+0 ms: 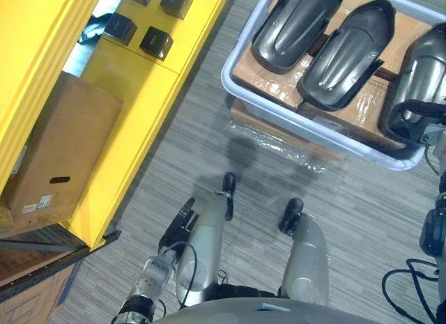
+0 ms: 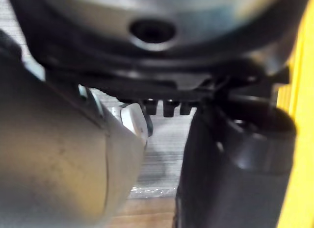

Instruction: Walk over and take three plastic housings, then place them on the shelf

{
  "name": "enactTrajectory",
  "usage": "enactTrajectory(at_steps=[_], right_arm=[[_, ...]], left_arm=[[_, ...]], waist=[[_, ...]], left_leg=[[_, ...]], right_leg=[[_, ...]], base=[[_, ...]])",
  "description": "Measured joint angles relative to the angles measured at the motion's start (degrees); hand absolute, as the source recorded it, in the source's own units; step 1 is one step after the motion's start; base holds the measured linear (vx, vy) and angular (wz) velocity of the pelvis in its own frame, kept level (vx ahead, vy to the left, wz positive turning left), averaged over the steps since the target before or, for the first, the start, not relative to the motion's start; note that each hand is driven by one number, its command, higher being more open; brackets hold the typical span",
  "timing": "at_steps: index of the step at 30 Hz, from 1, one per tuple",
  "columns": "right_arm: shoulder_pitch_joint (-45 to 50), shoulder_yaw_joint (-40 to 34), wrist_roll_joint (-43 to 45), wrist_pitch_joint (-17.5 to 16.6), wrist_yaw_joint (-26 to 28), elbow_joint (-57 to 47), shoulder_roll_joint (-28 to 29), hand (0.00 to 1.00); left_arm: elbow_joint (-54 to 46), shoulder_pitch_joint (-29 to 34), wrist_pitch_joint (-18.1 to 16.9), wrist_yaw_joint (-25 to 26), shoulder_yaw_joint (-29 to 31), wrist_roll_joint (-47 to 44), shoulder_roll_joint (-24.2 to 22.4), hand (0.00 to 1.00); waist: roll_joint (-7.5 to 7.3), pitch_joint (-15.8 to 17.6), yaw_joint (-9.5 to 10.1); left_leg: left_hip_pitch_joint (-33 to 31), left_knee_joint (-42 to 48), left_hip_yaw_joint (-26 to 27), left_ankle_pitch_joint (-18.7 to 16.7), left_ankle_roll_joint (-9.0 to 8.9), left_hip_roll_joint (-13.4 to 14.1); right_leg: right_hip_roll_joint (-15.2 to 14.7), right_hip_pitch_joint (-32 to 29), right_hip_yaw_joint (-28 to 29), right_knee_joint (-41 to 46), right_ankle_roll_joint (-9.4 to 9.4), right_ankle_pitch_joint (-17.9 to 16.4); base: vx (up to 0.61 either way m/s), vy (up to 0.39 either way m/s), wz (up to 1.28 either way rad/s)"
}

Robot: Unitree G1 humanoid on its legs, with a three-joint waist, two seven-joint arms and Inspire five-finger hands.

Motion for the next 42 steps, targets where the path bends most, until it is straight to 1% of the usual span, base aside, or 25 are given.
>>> enactTrajectory(at_steps=[5, 6, 8, 10, 15, 18, 21, 22, 25, 26, 27, 28, 29, 30, 31, 33, 34, 36, 37, 38, 39, 40, 41, 42], right_arm=[[0.1, -1.6, -1.5, 0.6, 0.6, 0.5, 0.3, 0.0], [0.3, -1.6, -0.9, 1.1, 0.6, 0.6, 1.4, 0.0], [0.3, -1.7, 0.7, 0.8, 0.1, 0.6, 2.4, 0.0], [0.4, -1.7, 1.9, 0.9, -1.0, 0.6, 2.8, 0.0], [2.9, -2.4, 3.7, 0.4, -5.0, 0.5, 4.8, 0.0], [5.9, -4.1, 3.6, -1.1, -7.6, -0.7, 7.7, 0.0], [9.8, -6.0, 3.2, -3.9, -10.7, -5.3, 9.6, 0.0], [11.7, -7.0, 2.3, -5.9, -12.1, -8.0, 10.1, 0.0], [17.1, -10.5, -2.6, -9.2, -15.0, -18.5, 11.9, 0.0], [20.3, -12.1, -6.8, -10.8, -16.4, -25.7, 14.0, 0.0], [21.9, -12.5, -8.9, -11.7, -17.0, -28.8, 15.0, 0.0], [24.8, -13.0, -13.1, -13.4, -18.1, -33.8, 17.0, 0.0], [26.3, -13.0, -16.8, -15.0, -18.9, -36.1, 18.4, 0.0], [28.2, -13.0, -21.2, -17.0, -19.7, -38.2, 19.8, 0.0], [29.0, -13.0, -23.0, -17.8, -20.0, -39.3, 20.4, 0.0], [31.4, -12.8, -29.4, -21.6, -20.3, -41.4, 22.6, 0.0], [32.1, -12.7, -30.9, -22.9, -20.4, -41.8, 23.0, 0.0], [33.9, -10.6, -34.3, -27.1, -21.1, -43.5, 23.1, 0.0], [33.9, -9.9, -34.8, -28.2, -21.1, -43.7, 23.1, 0.0], [33.9, -8.2, -35.4, -30.4, -21.0, -44.2, 23.1, 0.0], [33.9, -7.4, -35.4, -31.4, -20.9, -44.6, 23.1, 0.0], [33.9, -5.7, -35.4, -33.1, -20.7, -45.6, 23.1, 0.0], [33.8, -4.4, -35.4, -35.1, -20.4, -47.0, 23.1, 0.0], [33.7, -3.6, -35.3, -36.2, -20.1, -47.4, 23.1, 0.0]], left_arm=[[0.7, -0.1, -0.5, 0.0, 0.3, 0.0, 0.1, 1.0], [0.8, -0.1, -0.6, 0.0, 0.7, -0.2, 0.0, 1.0], [0.8, -0.2, -0.6, 0.0, 1.2, -0.8, 0.0, 1.0], [0.8, -0.4, -0.6, -0.4, 1.3, -0.7, -0.1, 1.0], [0.9, -0.4, -1.1, -3.4, 2.3, -0.6, -0.1, 1.0], [0.8, -0.3, -2.5, -4.8, 2.2, -0.1, -0.1, 1.0], [-0.3, 0.1, -4.3, -6.4, 1.6, 0.6, 0.0, 1.0], [-2.3, 0.8, -5.4, -6.5, 0.9, 1.4, 0.0, 1.0], [-12.3, 4.2, -6.4, -6.6, -0.4, 5.1, 0.1, 1.0], [-19.3, 6.5, -6.3, -6.7, -0.3, 7.2, 0.2, 1.0], [-22.1, 7.3, -6.1, -7.0, -0.3, 7.8, 0.4, 1.0], [-26.8, 8.7, -5.2, -8.8, -0.6, 9.0, 0.6, 1.0], [-29.4, 9.5, -4.5, -10.4, -0.7, 10.0, 1.0, 1.0], [-32.3, 10.0, -3.8, -12.1, -1.7, 12.4, 1.5, 1.0], [-33.8, 10.0, -3.6, -12.5, -2.7, 13.6, 2.0, 1.0], [-40.4, 10.5, -1.3, -12.6, -5.6, 16.4, 2.5, 1.0], [-42.0, 10.5, -0.8, -12.6, -6.3, 17.0, 2.5, 1.0], [-47.7, 9.1, 0.0, -12.6, -8.8, 19.8, 3.0, 1.0], [-48.8, 8.6, -0.1, -12.5, -9.1, 20.7, 3.1, 1.0], [-50.0, 7.7, -0.1, -12.1, -9.9, 20.9, 3.4, 1.0], [-50.2, 7.1, -0.1, -12.0, -10.3, 21.0, 3.5, 1.0], [-50.6, 6.0, -0.1, -11.3, -11.4, 21.1, 3.7, 1.0], [-51.1, 4.4, -0.3, -10.2, -12.4, 21.5, 3.8, 1.0], [-51.3, 3.7, -0.5, -9.7, -13.0, 22.2, 3.8, 1.0]], waist=[[-0.05, 0.0, -0.35], [-0.08, -0.1, -0.32], [-0.1, -0.1, -0.25], [-0.12, -0.1, -0.02], [-0.94, -0.5, 0.62], [-1.08, -0.5, 0.59], [-1.21, -0.5, 0.26], [-1.34, -0.4, -0.18], [-2.05, -0.3, -1.1], [-2.99, -0.4, -2.05], [-3.49, -0.5, -2.23], [-4.5, -1.3, -2.66], [-5.37, -2.5, -3.16], [-6.27, -4.5, -3.86], [-6.71, -5.2, -3.94], [-7.91, -8.8, -4.94], [-8.08, -9.8, -5.17], [-8.0, -12.5, -6.02], [-7.87, -12.8, -6.2], [-7.5, -14.1, -6.56], [-7.32, -14.6, -6.62], [-6.81, -15.8, -6.62], [-6.27, -16.4, -6.64], [-6.11, -16.6, -6.66]], left_leg=[[1.4, -1.8, -0.1, 0.9, -0.52, 0.3], [1.5, -1.8, -0.3, 1.0, -0.56, 0.3], [1.3, -1.7, -0.5, 1.0, -0.61, 0.3], [1.5, -1.7, -0.6, 1.1, -0.6, 0.3], [2.2, -1.5, -0.5, 1.0, -0.44, 0.6], [4.2, -1.8, 0.2, 0.9, -0.33, 1.3], [6.9, -3.1, 0.4, 0.9, -0.32, 1.4], [8.0, -3.9, 0.5, 1.0, -0.34, 1.3], [12.2, -7.6, 1.0, 1.9, -0.25, 1.3], [15.2, -10.4, 1.5, 2.6, -0.24, 1.3], [16.6, -11.6, 1.7, 2.8, -0.26, 1.3], [18.4, -13.5, 2.1, 3.2, -0.35, 1.3], [19.4, -14.6, 2.4, 3.5, -0.4, 1.3], [20.3, -16.0, 2.7, 3.6, -0.42, 1.3], [21.2, -16.8, 3.1, 3.7, -0.4, 1.3], [24.0, -20.0, 3.8, 4.1, -0.36, 0.8], [24.6, -20.8, 3.8, 4.3, -0.37, 0.6], [26.8, -22.8, 4.0, 4.5, -0.34, 0.3], [27.5, -23.2, 4.0, 4.5, -0.34, 0.3], [28.8, -24.2, 4.2, 4.6, -0.43, 0.3], [29.4, -24.7, 4.3, 4.7, -0.49, 0.3], [30.2, -25.7, 4.7, 5.0, -0.53, 0.3], [31.2, -26.5, 5.0, 5.2, -0.51, 0.4], [31.7, -26.9, 5.3, 5.4, -0.45, 0.4]], right_leg=[[0.2, 0.7, -0.3, -0.4, -0.17, -0.1], [0.3, 1.2, -0.9, -0.5, -0.31, -0.1], [0.3, 1.2, -1.3, -0.5, -0.33, -0.1], [0.3, 1.9, -1.8, -0.6, -0.32, -0.1], [0.7, 3.8, -2.3, -1.8, -0.14, 0.1], [1.3, 6.8, -3.1, -3.4, -0.14, 0.3], [1.8, 9.5, -3.1, -5.5, 0.12, 0.5], [2.1, 10.7, -3.1, -6.7, 0.26, 0.8], [2.8, 14.5, -3.0, -11.0, 0.63, 2.5], [3.4, 17.6, -3.0, -14.2, 0.82, 3.9], [3.6, 18.8, -3.0, -15.7, 0.82, 4.4], [4.0, 20.7, -3.0, -18.3, 0.93, 5.4], [4.1, 21.6, -3.0, -20.0, 1.05, 6.1], [4.2, 22.8, -3.1, -22.2, 1.17, 6.9], [4.4, 23.6, -3.1, -23.5, 1.2, 7.4], [5.0, 26.8, -3.3, -28.3, 1.81, 9.3], [5.0, 27.5, -3.5, -29.3, 1.89, 9.7], [5.0, 29.7, -4.4, -31.5, 2.54, 10.6], [5.0, 30.2, -4.5, -31.6, 2.59, 10.6], [5.0, 30.8, -4.6, -31.6, 2.66, 10.7], [5.0, 31.1, -4.6, -31.6, 2.74, 10.7], [5.0, 31.3, -4.5, -31.6, 2.86, 10.8], [4.9, 31.6, -4.5, -31.6, 3.1, 10.9], [4.9, 31.9, -4.5, -31.6, 3.11, 10.9]], base=[[0.0, -0.041, 0.0], [-0.01, -0.029, 0.11], [-0.01, -0.017, 0.12], [-0.01, -0.001, 0.13], [0.0, 0.009, 0.06], [0.01, 0.002, 0.03], [0.0, 0.001, -0.01], [0.03, 0.013, -0.04], [0.06, 0.016, -0.12], [0.09, 0.0, -0.17], [0.14, -0.01, -0.19], [0.12, -0.008, -0.17], [0.16, 0.0, -0.16], [0.12, 0.01, -0.16], [0.15, 0.009, -0.16], [0.15, -0.011, -0.12], [0.18, -0.01, -0.03], [0.15, 0.003, -0.01], [0.08, 0.004, -0.03], [0.05, 0.001, -0.06], [0.08, 0.0, -0.12], [0.05, 0.0, -0.14], [0.04, 0.004, -0.14], [0.02, 0.014, -0.14]])
